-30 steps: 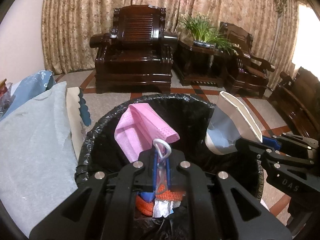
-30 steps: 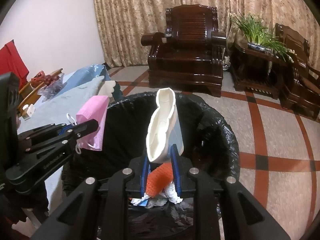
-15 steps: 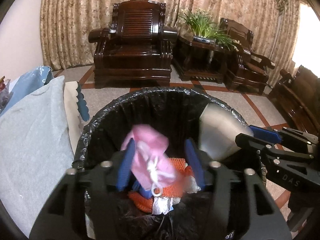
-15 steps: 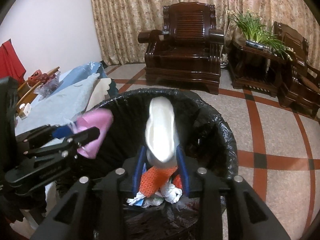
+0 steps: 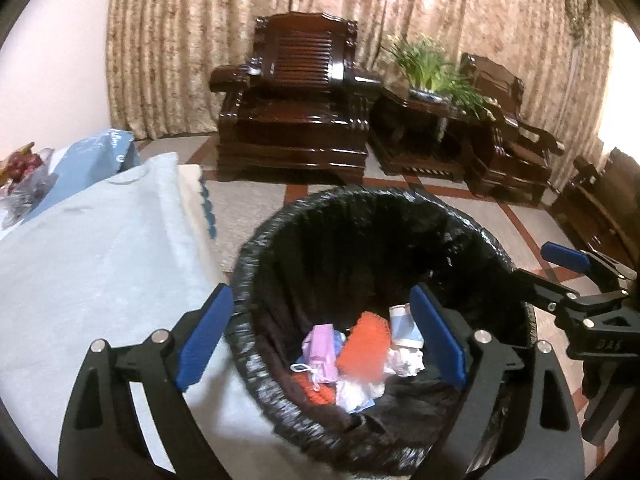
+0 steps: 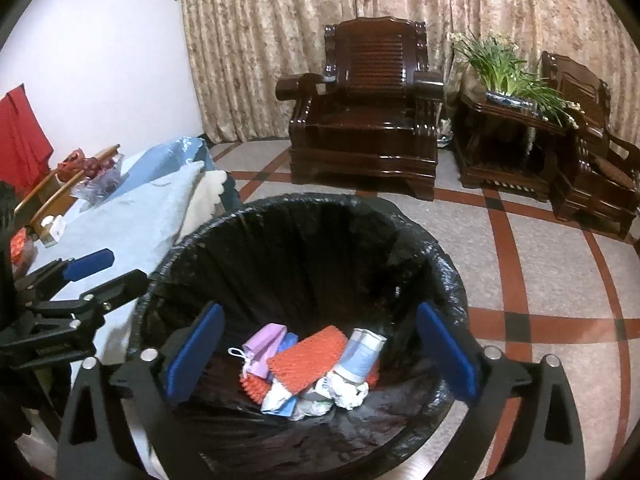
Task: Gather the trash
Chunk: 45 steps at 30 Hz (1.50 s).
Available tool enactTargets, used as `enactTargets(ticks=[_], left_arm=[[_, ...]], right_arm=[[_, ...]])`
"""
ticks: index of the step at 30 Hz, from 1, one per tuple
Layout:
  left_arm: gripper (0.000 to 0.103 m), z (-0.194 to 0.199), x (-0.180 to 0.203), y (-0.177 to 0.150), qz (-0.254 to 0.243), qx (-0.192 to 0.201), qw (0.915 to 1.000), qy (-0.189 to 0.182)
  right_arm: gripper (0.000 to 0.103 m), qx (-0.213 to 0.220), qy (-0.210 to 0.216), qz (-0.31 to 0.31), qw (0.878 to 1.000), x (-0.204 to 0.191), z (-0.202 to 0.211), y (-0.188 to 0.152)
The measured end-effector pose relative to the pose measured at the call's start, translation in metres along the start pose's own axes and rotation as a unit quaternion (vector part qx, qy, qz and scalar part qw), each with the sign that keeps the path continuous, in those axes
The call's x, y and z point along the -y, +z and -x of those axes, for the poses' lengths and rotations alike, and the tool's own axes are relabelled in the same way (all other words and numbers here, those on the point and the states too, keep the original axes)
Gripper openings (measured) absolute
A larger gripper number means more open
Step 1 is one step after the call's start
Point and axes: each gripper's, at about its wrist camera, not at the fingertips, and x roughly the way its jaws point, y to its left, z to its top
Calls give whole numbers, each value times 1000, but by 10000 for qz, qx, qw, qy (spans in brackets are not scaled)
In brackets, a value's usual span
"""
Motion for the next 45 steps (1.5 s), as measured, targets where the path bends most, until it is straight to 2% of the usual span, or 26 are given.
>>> enactTargets(ticks=[9, 26, 45], left_arm=[[91, 47, -23, -10, 188, 95, 9992, 338], [91, 122, -27, -12, 319, 478, 9960, 686], [93, 159, -23, -7, 436, 780, 9928, 799]], right_arm=[[97, 65, 290, -44, 9995, -25, 24, 2], [97, 337, 379, 360, 9981, -68, 71, 10], [97, 541, 531, 567, 9955, -91, 98, 20]])
